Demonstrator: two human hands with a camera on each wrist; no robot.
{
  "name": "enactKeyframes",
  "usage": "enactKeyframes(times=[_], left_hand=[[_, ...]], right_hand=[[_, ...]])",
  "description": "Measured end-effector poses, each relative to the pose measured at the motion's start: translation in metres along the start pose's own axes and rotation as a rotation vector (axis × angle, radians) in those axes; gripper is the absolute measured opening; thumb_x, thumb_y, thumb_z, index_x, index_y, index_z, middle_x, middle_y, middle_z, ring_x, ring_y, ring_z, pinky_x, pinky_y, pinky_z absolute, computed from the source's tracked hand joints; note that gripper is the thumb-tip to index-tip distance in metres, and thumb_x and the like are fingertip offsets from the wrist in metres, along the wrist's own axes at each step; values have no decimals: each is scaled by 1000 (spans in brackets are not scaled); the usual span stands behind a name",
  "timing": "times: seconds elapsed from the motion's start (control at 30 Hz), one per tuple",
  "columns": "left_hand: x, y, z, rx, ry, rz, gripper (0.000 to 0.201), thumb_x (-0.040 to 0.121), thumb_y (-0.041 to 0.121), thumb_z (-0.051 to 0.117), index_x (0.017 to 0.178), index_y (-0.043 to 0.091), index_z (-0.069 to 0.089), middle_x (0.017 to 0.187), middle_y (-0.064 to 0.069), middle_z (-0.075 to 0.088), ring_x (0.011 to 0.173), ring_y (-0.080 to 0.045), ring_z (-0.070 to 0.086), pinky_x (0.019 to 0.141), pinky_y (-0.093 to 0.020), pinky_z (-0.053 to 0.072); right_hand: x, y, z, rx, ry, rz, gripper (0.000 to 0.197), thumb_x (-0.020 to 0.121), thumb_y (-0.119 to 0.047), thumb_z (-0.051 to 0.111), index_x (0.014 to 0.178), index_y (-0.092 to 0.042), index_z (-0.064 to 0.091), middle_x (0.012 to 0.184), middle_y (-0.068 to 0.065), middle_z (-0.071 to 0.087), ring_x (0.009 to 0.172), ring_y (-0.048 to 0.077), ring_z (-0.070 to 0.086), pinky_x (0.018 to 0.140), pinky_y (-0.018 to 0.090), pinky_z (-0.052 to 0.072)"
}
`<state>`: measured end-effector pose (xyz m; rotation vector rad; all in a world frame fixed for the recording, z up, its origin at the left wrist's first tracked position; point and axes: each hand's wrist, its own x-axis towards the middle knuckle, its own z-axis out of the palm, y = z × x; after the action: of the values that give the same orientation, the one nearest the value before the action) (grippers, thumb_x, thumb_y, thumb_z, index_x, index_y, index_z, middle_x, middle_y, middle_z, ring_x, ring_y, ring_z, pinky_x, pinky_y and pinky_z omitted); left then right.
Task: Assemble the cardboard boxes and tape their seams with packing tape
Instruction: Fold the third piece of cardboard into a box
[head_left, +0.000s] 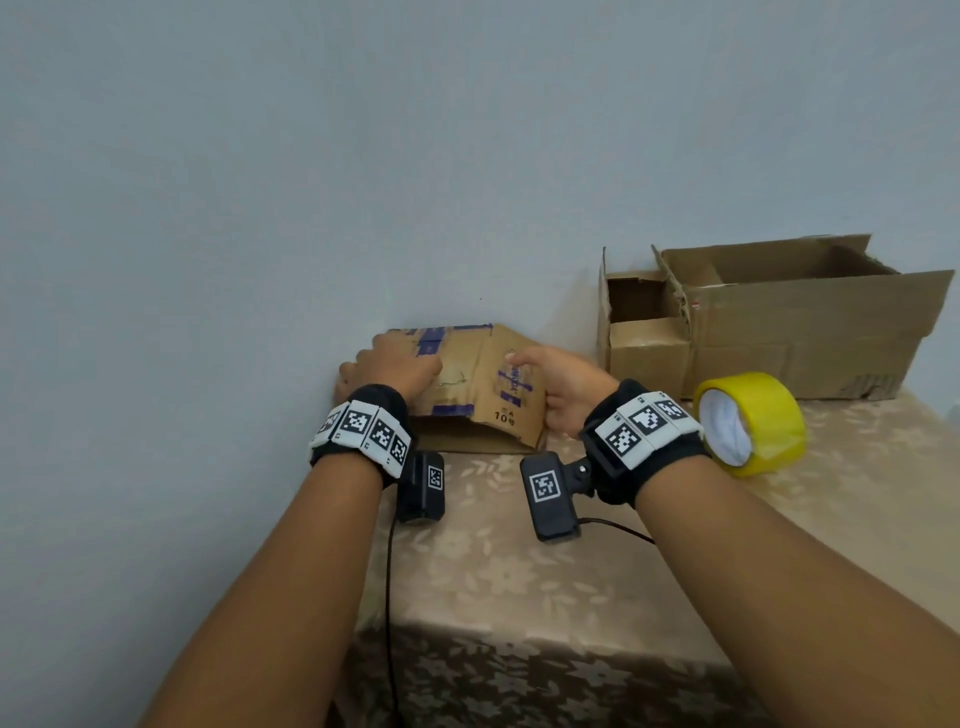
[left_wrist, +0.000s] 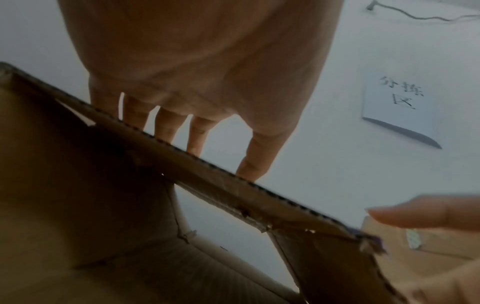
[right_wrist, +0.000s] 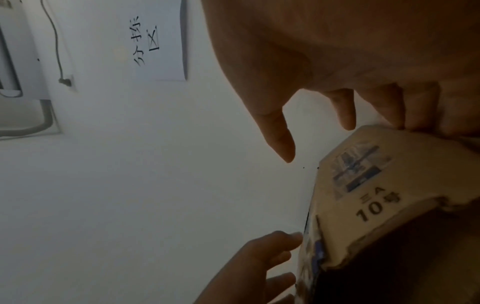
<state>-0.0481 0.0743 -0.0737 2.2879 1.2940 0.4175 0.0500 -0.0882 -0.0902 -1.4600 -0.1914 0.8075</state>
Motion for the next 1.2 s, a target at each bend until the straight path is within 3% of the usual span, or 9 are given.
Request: enactKeyframes(times=[0.07, 0.17, 0.27, 0.47, 0.67, 0.77, 0.9, 1.03, 1.2], left_hand=[[1, -1, 3, -38, -46, -9, 68, 78, 49, 67, 136, 17, 52, 136, -13, 59, 126, -38, 51, 109, -49, 42], [3, 1, 9, -82, -102, 20, 55, 72, 55, 67, 113, 18, 64, 119, -11, 67, 110, -36, 62, 104, -49, 48], [6, 1, 8, -166, -49, -4, 86, 50, 66, 59, 119, 15, 64, 115, -20, 66, 108, -40, 63, 98, -54, 51], [-2, 3, -4, -520, -65, -96, 74, 90, 46, 67, 146, 1, 47, 143, -20, 55, 128, -40, 55, 109, -50, 46], [46, -22, 5, -829, 85, -189, 82, 65, 69, 61, 123, 11, 67, 121, -13, 70, 104, -37, 67, 99, -51, 55], [50, -23, 2, -945, 136, -180, 67, 58, 59, 68, 106, 11, 73, 109, -14, 75, 100, -38, 71, 96, -54, 57], [-7, 7, -19, -1134, 48, -110, 22, 84, 34, 65, 86, 13, 74, 85, -8, 78, 85, -30, 75, 85, -47, 62], [-16, 23, -18, -1238, -43, -17, 31, 94, 38, 58, 107, 14, 72, 104, -12, 78, 98, -32, 75, 87, -49, 60], [-20, 28, -22, -1341, -22, 5, 32, 101, 44, 49, 93, 18, 66, 96, -9, 72, 86, -24, 71, 89, -46, 57]], right_hand=[[0, 1, -1, 13, -17, 17, 61, 83, -35, 83, 134, -14, 57, 117, 14, 72, 105, 30, 69, 91, 47, 58], [4, 3, 0, -53, -5, -8, 118, 52, -53, 98, 148, -16, 41, 138, 14, 61, 125, 36, 58, 105, 61, 49], [0, 2, 0, -44, 78, -90, 115, 75, -22, 92, 161, -19, 16, 145, 12, 51, 133, 34, 49, 112, 56, 44], [1, -2, -13, 82, 43, -189, 118, 79, 2, 84, 165, -23, 7, 150, 12, 54, 127, 32, 61, 112, 56, 45], [-7, -11, -24, -41, 14, -335, 60, 90, -1, 75, 141, -20, 50, 126, 11, 71, 106, 25, 72, 95, 48, 59], [-8, -17, -24, -154, 28, -343, 27, 97, -8, 67, 121, -18, 61, 122, 6, 71, 103, 18, 67, 83, 37, 57], [-14, -23, -15, -169, 6, -329, 44, 97, -39, 62, 136, -18, 55, 119, 3, 67, 105, 21, 61, 80, 33, 46], [-18, -26, -11, -213, -104, -408, 79, 81, -76, 66, 139, -23, 58, 113, -3, 78, 104, 15, 75, 99, 36, 53], [-22, -36, -27, -153, -196, -343, 47, 91, -34, 77, 131, -15, 60, 110, 6, 79, 98, 21, 77, 81, 38, 64]])
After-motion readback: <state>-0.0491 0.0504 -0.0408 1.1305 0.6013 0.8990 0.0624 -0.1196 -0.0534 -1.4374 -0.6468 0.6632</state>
